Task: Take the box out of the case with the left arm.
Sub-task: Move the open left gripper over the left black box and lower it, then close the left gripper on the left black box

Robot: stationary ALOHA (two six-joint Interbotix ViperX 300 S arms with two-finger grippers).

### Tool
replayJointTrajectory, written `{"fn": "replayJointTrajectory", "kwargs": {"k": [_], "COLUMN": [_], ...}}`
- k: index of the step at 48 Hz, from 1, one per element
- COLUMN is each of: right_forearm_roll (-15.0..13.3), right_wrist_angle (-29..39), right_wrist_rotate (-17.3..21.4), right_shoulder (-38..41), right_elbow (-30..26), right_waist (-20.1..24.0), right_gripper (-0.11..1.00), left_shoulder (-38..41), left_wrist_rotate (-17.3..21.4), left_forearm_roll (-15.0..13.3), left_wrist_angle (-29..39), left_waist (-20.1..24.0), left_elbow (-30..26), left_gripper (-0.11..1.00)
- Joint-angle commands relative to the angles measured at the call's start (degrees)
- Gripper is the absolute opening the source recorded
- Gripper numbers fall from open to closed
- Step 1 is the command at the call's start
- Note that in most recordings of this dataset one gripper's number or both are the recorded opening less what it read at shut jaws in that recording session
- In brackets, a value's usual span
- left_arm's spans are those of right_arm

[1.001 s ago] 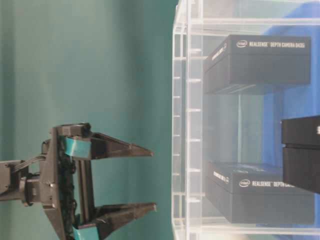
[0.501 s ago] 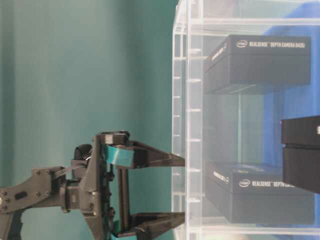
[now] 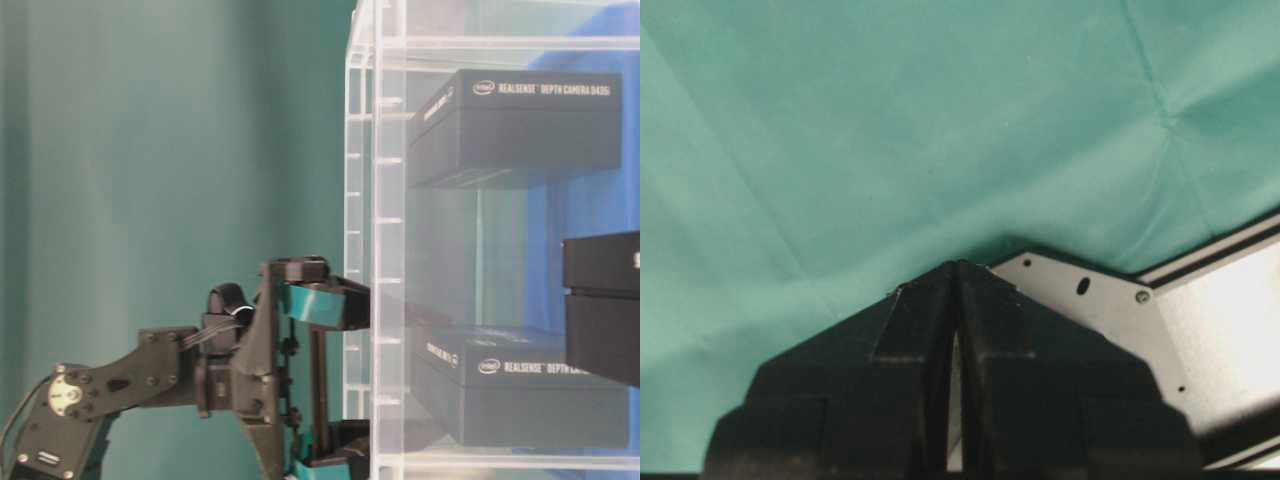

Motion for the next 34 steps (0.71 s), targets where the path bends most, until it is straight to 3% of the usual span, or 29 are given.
{"fn": "replayJointTrajectory", "kwargs": {"k": [1, 34], "right_forearm_roll": [-0.2, -0.6], "right_wrist_angle": [0.0, -0.2], "right_wrist_rotate": [0.1, -0.1], "right_shoulder": [-0.2, -0.2], "right_elbow": [-0.5, -0.4], "right_waist": [0.0, 0.0], "right_gripper": [0.0, 0.0], "left_shoulder": [-0.8, 0.6], "left_wrist_rotate": [-0.1, -1.6], "left_forearm_roll": [0.2, 0.2], "left_wrist_angle": [-1.2, -5.1], "left_waist": [-0.1, -0.2], "left_elbow": [-0.1, 1.9], "left_gripper": [0.91, 0.91]}}
